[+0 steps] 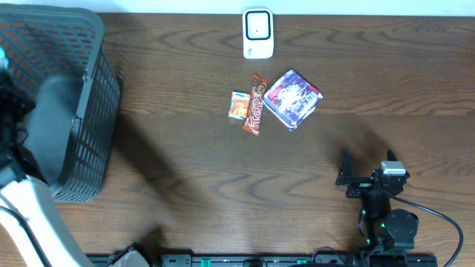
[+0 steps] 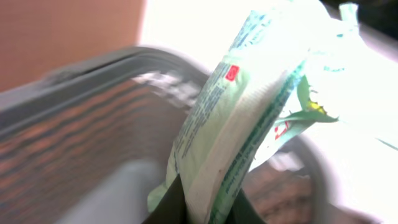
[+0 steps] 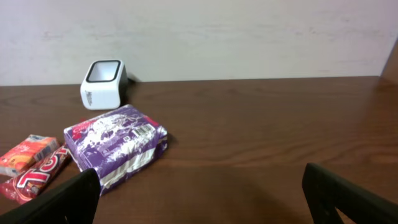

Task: Scan the item barcode
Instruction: 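Lift the mint-green package and carry it to the scanner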

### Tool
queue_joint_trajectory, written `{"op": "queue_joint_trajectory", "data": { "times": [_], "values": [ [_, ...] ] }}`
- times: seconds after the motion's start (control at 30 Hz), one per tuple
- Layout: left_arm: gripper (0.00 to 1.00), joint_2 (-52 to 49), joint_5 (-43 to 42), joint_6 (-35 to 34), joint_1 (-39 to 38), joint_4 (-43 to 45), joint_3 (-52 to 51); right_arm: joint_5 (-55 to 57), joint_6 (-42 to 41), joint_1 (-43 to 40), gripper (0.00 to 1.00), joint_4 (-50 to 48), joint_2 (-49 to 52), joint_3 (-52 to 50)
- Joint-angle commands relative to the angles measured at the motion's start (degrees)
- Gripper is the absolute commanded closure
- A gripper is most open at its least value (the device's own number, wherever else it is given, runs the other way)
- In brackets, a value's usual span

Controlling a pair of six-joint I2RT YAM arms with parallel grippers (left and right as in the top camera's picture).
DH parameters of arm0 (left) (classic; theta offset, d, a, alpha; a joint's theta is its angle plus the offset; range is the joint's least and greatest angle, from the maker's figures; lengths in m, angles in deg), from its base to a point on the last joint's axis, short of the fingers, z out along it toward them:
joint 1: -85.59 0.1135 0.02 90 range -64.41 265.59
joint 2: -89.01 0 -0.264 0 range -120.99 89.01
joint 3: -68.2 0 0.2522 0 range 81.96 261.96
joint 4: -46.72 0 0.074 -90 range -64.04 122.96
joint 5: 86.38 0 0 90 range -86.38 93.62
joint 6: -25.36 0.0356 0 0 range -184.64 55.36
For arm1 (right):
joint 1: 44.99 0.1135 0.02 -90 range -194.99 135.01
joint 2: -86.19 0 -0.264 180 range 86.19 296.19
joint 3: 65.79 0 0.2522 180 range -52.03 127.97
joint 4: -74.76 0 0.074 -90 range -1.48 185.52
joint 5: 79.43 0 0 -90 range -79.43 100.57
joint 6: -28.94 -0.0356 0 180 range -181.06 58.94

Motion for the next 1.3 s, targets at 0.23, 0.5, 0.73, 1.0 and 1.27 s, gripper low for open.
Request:
{"op": "queue_joint_trajectory", "data": {
  "times": [0.23, 0.5, 0.73, 1.0, 1.27],
  "values": [
    [0.93, 3.7, -8.8, -12.4, -33.5, 1.8, 0.4, 0.0, 0.7, -0.3, 0.01, 0.2, -0.1, -0.1],
    [0.92, -8.3, 8.5, -12.5, -55.1, -0.3, 0.4, 0.0, 0.7, -0.3, 0.01, 0.2, -0.1, -0.1],
    [0.93, -21.8, 22.6, -18.8, -64.5, -0.3, 0.4, 0.0, 0.7, -0.3, 0.01, 0.2, -0.1, -0.1],
    [0.78, -30.8, 24.3, -20.3, -65.9, -0.4, 0.4, 0.0, 0.7, -0.3, 0.01, 0.2, -0.1, -0.1],
    [0.71, -28.6, 27.2, -20.3, -63.5, -0.5, 0.5, 0.0, 0.7, -0.3, 0.01, 0.2, -0.1, -0.1]
  ]
}}
